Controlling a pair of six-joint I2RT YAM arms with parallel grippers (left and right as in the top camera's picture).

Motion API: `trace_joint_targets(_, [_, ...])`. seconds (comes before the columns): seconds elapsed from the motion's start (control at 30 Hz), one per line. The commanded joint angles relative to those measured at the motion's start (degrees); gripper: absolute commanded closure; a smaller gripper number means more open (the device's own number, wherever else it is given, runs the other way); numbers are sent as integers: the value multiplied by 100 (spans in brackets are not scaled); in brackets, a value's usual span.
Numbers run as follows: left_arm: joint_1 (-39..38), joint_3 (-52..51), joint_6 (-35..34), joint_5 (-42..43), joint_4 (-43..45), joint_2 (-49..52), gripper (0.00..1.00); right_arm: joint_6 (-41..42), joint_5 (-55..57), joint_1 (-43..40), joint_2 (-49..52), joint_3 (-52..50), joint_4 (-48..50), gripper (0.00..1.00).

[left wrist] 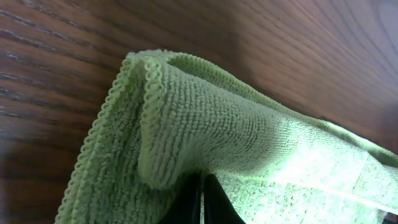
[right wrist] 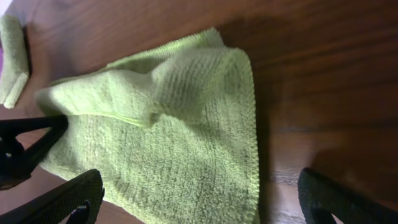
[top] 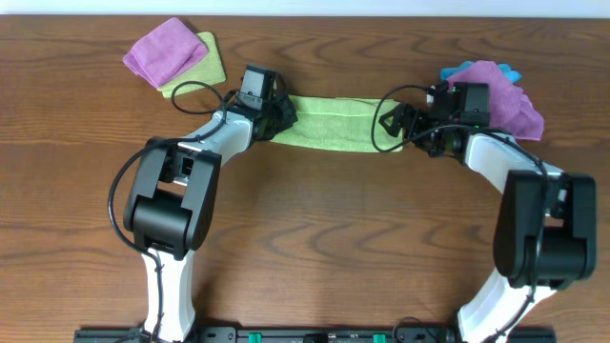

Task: Fold the cloth

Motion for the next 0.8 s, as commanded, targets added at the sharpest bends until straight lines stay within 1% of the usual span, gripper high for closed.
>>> trace_joint_targets(0.0, [20, 46, 22, -129, -94, 116, 94, 219, -107, 136, 234, 85, 114, 1])
trace_joint_targets(0.17, [20, 46, 24, -131, -273, 116, 94, 323, -107, 256, 420, 83, 428, 2])
trace_joint_targets(0.37, [20, 46, 24, -127, -361, 116, 94, 535, 24, 470, 669, 83, 999, 11])
trace_joint_targets(0.47, [20, 46, 24, -129, -363, 116, 94, 533, 173, 579, 741, 83, 1150, 20])
trace_joint_targets(0.53, [20, 46, 24, -129, -380, 116, 94, 529, 337, 627, 750, 83, 1152, 32])
trace_joint_targets(0.57, [20, 46, 24, -129, -402, 116, 94, 505, 391, 638, 750, 85, 1161, 48])
trace_joint_targets(0.6, [20, 46, 26, -129, -426, 116, 94, 470, 411, 643, 750, 85, 1204, 68])
trace_joint_targets(0.67, [20, 46, 26, -129, -472, 116, 94, 466, 411, 643, 750, 85, 1318, 90])
trace_joint_targets(0.7, [24, 46, 26, -129, -485, 116, 94, 466, 409, 640, 748, 85, 1370, 96])
trace_joint_targets(0.73, [33, 46, 26, -129, -485, 116, 94, 466, 409, 629, 745, 85, 1412, 99])
trace_joint_targets(0.77, [39, 46, 26, -129, -483, 116, 94, 466, 407, 619, 734, 87, 1427, 99])
